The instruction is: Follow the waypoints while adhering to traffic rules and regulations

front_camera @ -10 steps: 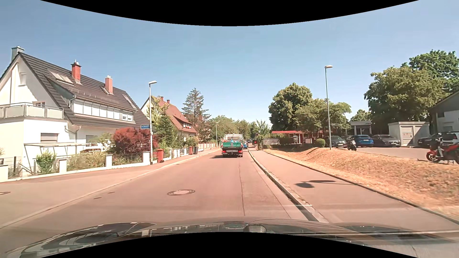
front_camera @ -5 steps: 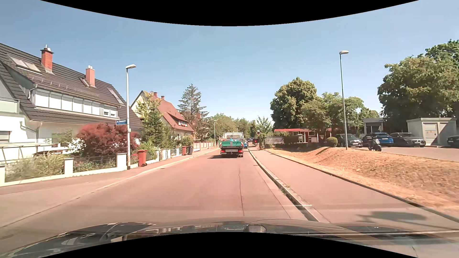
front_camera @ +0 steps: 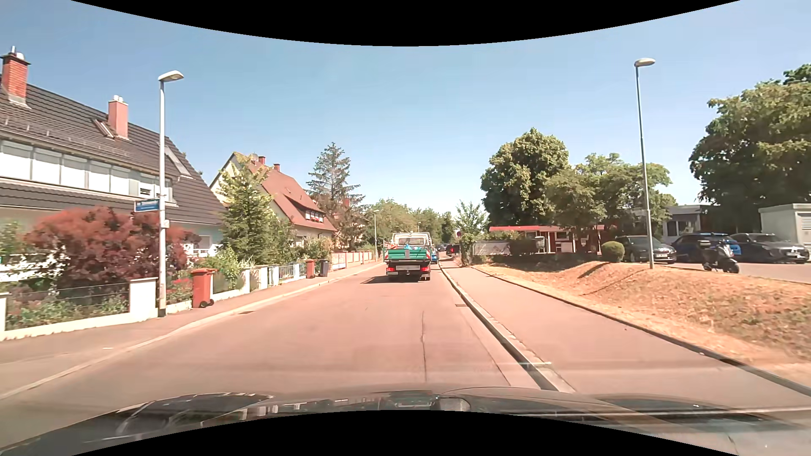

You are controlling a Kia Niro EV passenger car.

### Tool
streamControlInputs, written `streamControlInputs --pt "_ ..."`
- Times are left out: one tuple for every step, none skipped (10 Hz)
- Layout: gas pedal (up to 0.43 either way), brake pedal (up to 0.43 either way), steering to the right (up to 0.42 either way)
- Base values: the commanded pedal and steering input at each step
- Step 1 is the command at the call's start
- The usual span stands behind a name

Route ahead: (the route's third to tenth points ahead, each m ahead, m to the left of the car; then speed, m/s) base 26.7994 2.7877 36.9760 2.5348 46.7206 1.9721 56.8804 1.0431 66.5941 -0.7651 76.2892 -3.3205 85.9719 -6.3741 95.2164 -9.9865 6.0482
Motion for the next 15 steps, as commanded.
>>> streamControlInputs --pt "0.000 0.165 0.003" --pt "0.000 0.177 0.001" --pt "0.000 0.183 -0.001" --pt "0.000 0.189 -0.002" --pt "0.000 0.189 -0.002" --pt "0.000 0.195 -0.003" --pt "0.000 0.195 -0.004" --pt "0.000 0.195 -0.006" --pt "0.000 0.195 -0.006" --pt "0.000 0.195 -0.006" --pt "0.000 0.195 -0.006" --pt "0.000 0.195 -0.006" --pt "0.000 0.195 -0.004" --pt "0.000 0.189 0.000" --pt "0.000 0.165 0.004"
